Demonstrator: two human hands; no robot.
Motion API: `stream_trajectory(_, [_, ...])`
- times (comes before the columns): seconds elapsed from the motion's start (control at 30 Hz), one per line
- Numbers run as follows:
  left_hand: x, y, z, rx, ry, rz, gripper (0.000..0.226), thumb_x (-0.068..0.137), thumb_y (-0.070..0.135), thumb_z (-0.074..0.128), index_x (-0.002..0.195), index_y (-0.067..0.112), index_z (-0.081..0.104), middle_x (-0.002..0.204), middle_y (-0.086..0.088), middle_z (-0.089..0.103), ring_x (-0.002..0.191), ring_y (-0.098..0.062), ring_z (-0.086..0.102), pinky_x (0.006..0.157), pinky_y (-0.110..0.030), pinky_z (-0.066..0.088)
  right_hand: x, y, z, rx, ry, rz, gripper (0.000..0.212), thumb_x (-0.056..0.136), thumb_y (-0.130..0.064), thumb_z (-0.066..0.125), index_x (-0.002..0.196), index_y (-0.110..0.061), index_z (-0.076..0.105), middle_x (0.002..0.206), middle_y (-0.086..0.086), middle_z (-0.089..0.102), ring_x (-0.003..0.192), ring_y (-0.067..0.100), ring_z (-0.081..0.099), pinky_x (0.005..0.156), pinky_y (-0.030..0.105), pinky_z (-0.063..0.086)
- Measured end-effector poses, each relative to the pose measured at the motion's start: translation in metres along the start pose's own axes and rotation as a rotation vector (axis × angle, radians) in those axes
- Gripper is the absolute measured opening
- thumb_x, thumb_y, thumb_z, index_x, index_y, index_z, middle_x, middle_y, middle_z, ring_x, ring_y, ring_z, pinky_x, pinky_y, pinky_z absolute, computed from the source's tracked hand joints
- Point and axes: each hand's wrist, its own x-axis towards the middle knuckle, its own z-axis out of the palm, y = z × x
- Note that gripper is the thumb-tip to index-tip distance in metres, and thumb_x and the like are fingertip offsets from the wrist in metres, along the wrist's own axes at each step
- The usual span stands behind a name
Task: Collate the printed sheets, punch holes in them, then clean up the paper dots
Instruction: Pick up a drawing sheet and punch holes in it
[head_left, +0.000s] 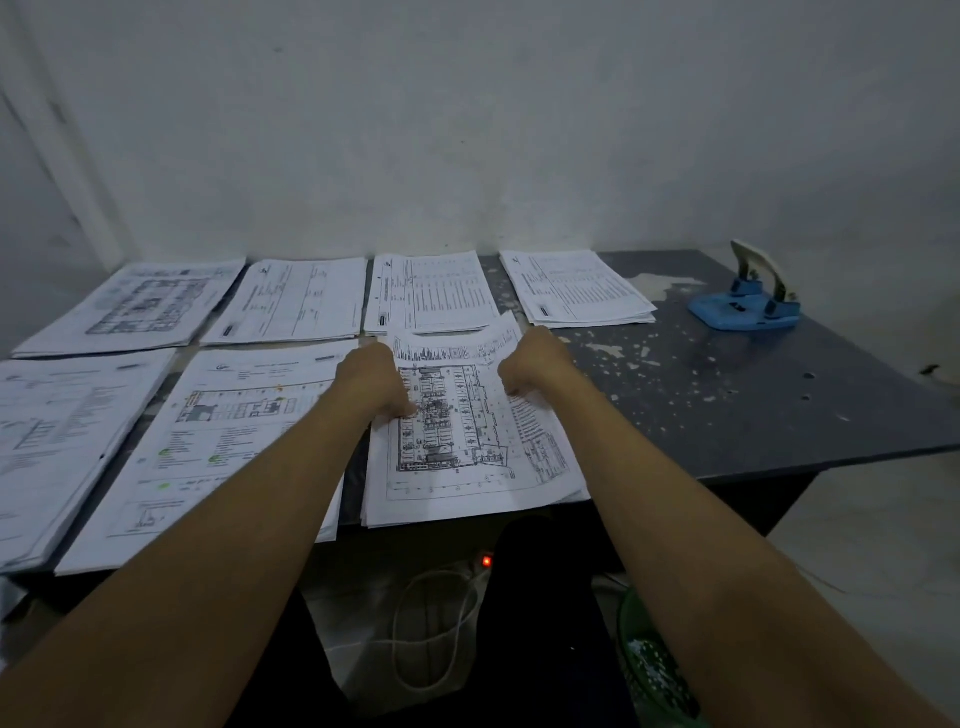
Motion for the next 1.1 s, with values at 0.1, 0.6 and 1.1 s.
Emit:
stream_trajectory(0.1, [0.002,0.001,0.002,0.028,0.007,0.009,0.070,0.075,0.037,0.085,0.122,0.002,0.047,0.115,-0.014,0.062,0.111,-0.027,0.061,0.084,-0.032,0.053,0.000,0.003,-0.008,0.076,-0.046,0.006,0.064,0.075,-0.005,0.079,0.131,0.001,0.049,0.115,0.012,0.059,0.093,0.023,0.061,0.070,0.030,0.056])
stream_trajectory(0.6, [-0.009,0.004,0.051,-0.242,0.269,-0.026,0.064,0.083,0.030,0.070,0.132,-0.002,0.043,0.140,-0.022,0.036,0.129,-0.037,0.035,0.104,-0.042,0.037,-0.008,0.017,-0.013,0.738,-0.199,0.016,0.043,0.081,0.009,0.069,0.122,-0.001,0.061,0.116,0.017,0.068,0.104,0.033,0.067,0.088,0.047,0.057])
stream_trajectory(1.1, [-0.014,0.016,0.053,-1.064,0.598,0.061,0.036,0.099,0.031,0.057,0.128,0.013,0.047,0.111,0.002,0.064,0.099,-0.020,0.064,0.083,-0.037,0.054,-0.016,0.052,-0.030,1.099,-0.278,-0.182,0.044,0.083,0.010,0.068,0.125,-0.002,0.059,0.117,0.018,0.070,0.104,0.035,0.069,0.088,0.051,0.056])
